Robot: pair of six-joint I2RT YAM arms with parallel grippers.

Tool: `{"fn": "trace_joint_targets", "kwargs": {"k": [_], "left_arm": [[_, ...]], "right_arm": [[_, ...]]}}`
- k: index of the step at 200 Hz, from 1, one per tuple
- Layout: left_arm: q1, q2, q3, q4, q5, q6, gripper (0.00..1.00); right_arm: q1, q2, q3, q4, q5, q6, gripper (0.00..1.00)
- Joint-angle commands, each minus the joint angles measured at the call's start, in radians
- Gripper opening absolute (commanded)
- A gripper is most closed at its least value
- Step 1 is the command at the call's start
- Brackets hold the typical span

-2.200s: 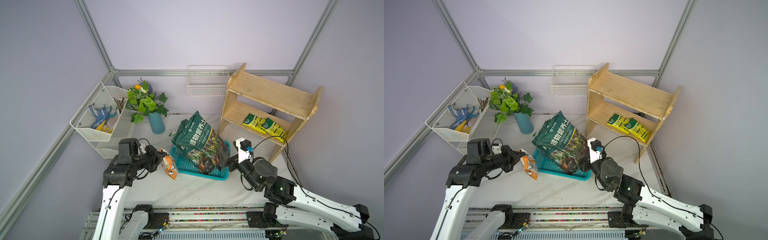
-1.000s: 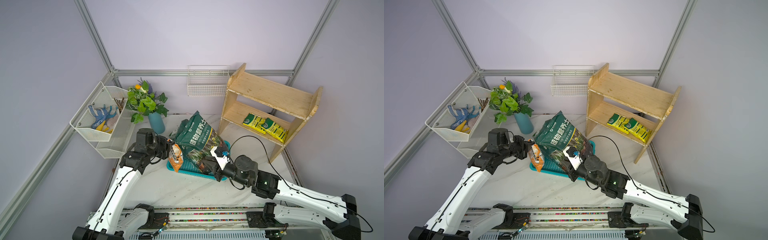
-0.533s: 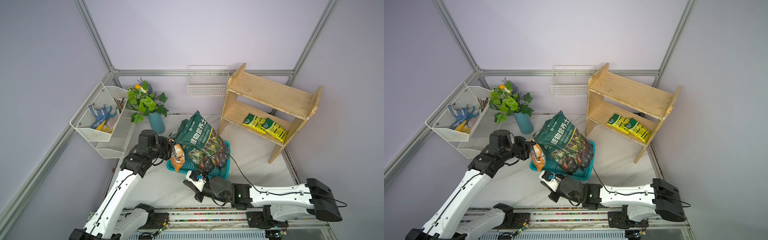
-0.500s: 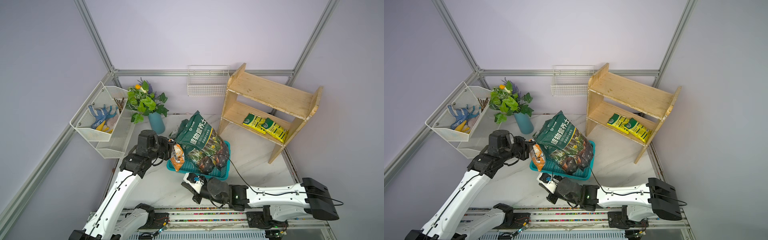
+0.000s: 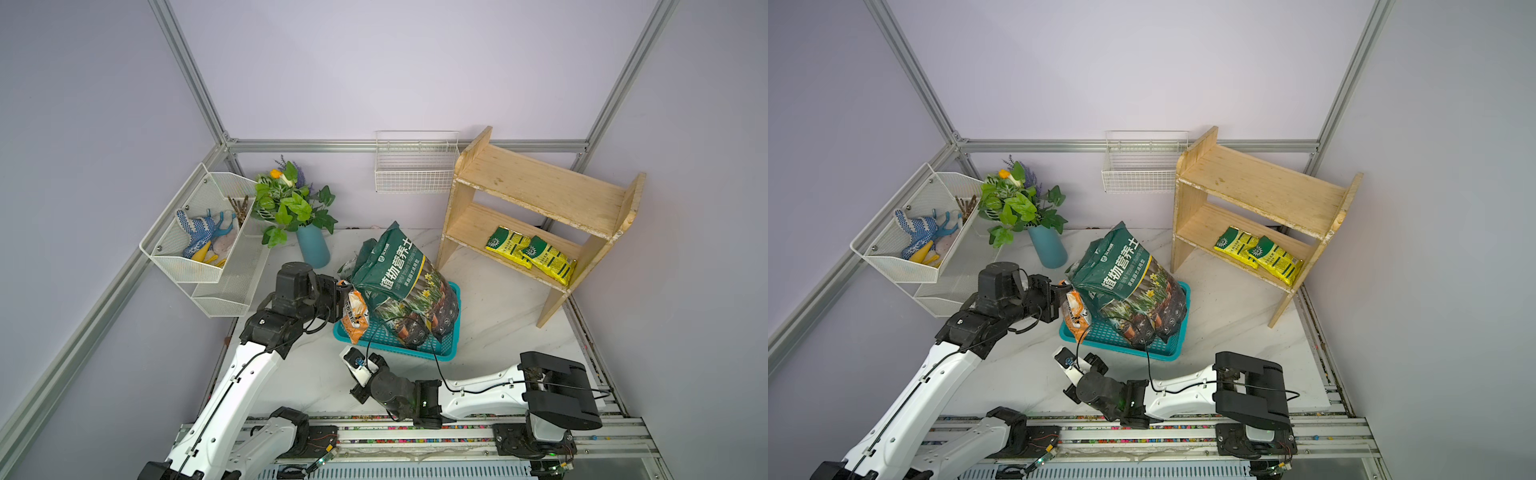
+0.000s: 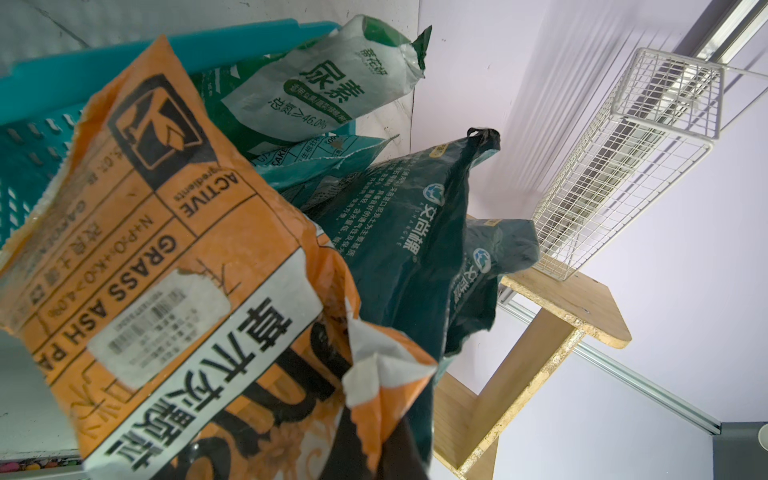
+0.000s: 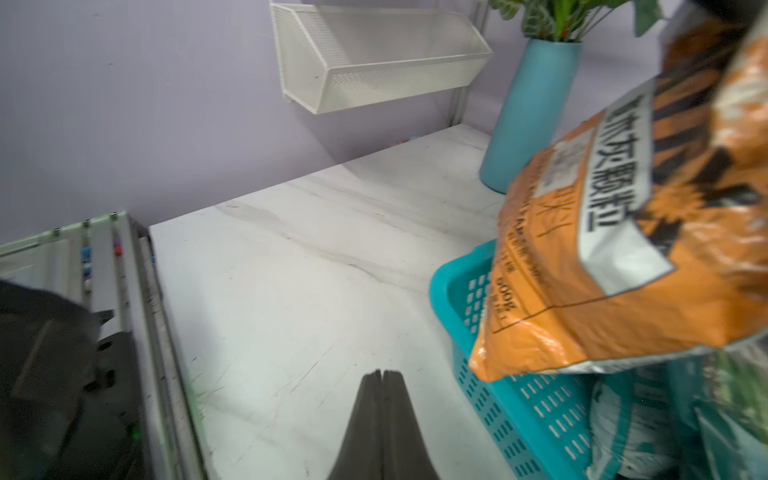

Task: Take down the fertilizer bag from the shelf
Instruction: Place the fertilizer bag in the storage box.

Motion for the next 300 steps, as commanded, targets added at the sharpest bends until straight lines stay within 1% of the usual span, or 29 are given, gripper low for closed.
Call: {"fn": "trace_joint_targets", "kwargs": {"k": [1,15,57,73,88,115,142,178,198,217,240,253,272,286,300], "left_arm": [[-0.009,-0.032,-0.038,0.084,0.022,-0.001,0.00],[-0.009,-0.019,-0.042,0.084,0.046,-0.002,0.00],[-0.009,-0.005,-0.059,0.084,0.091,0.004,0.00],[-0.009,-0.018,-0.067,0.073,0.085,0.013,0.00],[-0.009,-0.020,-0.065,0.046,0.085,0.031,0.00],[-0.007,-0.001,-0.067,0.029,0.134,0.051,0.00],[-0.006,0.008,-0.078,0.031,0.161,0.055,0.00],[0.008,-0.003,-0.078,-0.008,0.159,0.101,0.00],[0.017,0.000,-0.102,-0.042,0.182,0.139,0.00],[0.028,-0.008,-0.159,-0.051,0.199,0.162,0.00],[0.036,-0.016,-0.250,0.015,0.210,0.151,0.00],[0.043,-0.010,-0.281,0.040,0.221,0.147,0.00],[0.064,-0.004,-0.267,0.006,0.207,0.180,0.00],[0.081,-0.006,-0.251,-0.026,0.184,0.207,0.00],[0.087,-0.003,-0.248,-0.026,0.167,0.207,0.00]], "right_arm": [[-0.053,-0.012,-0.001,0.061,0.080,0.042,0.00],[-0.080,-0.017,-0.007,0.064,0.009,0.047,0.00],[-0.120,0.037,0.085,-0.059,-0.008,0.078,0.00],[-0.141,0.030,0.073,-0.072,0.005,0.115,0.00],[-0.161,0.008,0.046,-0.081,0.049,0.169,0.00],[-0.205,-0.042,0.003,-0.128,0.120,0.239,0.00],[-0.268,-0.075,0.004,-0.209,0.090,0.294,0.00],[-0.283,-0.131,-0.015,-0.214,0.074,0.258,0.00],[-0.282,-0.140,-0.018,-0.216,0.009,0.257,0.00],[-0.279,-0.130,-0.005,-0.251,-0.050,0.248,0.00],[-0.274,-0.122,-0.014,-0.243,-0.062,0.234,0.00],[-0.273,-0.122,-0.025,-0.228,-0.094,0.216,0.00],[-0.261,-0.128,-0.036,-0.212,-0.141,0.183,0.00],[-0.246,-0.142,-0.045,-0.203,-0.146,0.165,0.00],[-0.228,-0.174,-0.059,-0.195,-0.128,0.146,0.00]]}}
